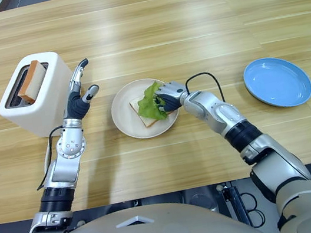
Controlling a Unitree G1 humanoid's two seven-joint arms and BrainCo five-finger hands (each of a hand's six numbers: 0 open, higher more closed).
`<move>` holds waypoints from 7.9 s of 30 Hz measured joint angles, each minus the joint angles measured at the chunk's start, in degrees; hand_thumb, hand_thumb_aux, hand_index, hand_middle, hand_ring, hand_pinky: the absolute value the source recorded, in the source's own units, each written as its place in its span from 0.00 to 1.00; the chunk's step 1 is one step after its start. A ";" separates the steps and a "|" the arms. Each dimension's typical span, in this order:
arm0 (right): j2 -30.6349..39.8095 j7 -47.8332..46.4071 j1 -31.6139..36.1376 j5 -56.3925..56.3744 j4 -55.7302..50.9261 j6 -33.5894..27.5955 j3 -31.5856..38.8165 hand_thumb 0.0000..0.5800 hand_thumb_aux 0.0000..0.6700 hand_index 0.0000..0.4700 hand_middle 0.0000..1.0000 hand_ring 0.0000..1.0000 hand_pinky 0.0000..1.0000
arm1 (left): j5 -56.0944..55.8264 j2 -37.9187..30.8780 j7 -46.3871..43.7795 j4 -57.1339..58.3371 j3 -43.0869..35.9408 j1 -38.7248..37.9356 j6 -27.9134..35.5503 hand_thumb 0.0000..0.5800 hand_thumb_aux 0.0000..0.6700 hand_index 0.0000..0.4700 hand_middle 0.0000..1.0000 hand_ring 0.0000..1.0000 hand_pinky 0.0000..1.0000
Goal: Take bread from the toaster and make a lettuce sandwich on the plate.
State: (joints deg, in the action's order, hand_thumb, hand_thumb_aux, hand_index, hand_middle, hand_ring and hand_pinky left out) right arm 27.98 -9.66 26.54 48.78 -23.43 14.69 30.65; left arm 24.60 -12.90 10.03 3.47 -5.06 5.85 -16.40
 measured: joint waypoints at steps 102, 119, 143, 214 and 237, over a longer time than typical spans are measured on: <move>10.03 9.50 -21.48 -12.51 29.55 -13.52 -40.06 0.00 0.00 0.00 0.00 0.00 0.00 | -21.17 8.68 -17.99 3.41 0.87 12.41 13.85 1.00 1.00 0.98 1.00 1.00 1.00; 8.41 8.82 -21.86 -11.80 30.86 -14.73 -36.19 0.00 0.00 0.00 0.00 0.00 0.00 | -20.71 12.22 -22.49 39.15 -2.18 20.22 7.06 1.00 1.00 0.98 1.00 1.00 1.00; 7.59 -0.52 -19.55 -2.83 28.35 -1.35 -10.76 0.00 0.00 0.00 0.00 0.00 0.00 | -8.77 9.91 -15.30 46.96 -9.04 24.39 6.47 1.00 1.00 0.98 1.00 1.00 1.00; 1.62 19.89 -17.55 -6.30 30.81 7.20 -16.43 0.00 0.00 0.00 0.00 0.00 0.00 | -2.72 -8.82 -13.40 -7.69 3.91 0.13 9.97 1.00 0.93 0.91 0.44 0.44 0.44; 8.47 -23.06 -23.72 -21.11 30.20 -6.50 -9.82 1.00 1.00 0.98 1.00 1.00 1.00 | -2.98 -22.61 -45.63 -16.36 -11.36 -10.15 34.96 1.00 1.00 0.98 1.00 1.00 1.00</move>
State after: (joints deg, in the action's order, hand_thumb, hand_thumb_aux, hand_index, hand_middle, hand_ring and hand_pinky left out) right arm 36.45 -32.72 2.82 27.67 6.77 8.19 20.84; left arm 21.62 -35.52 -35.60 -12.89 -16.42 -4.30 18.56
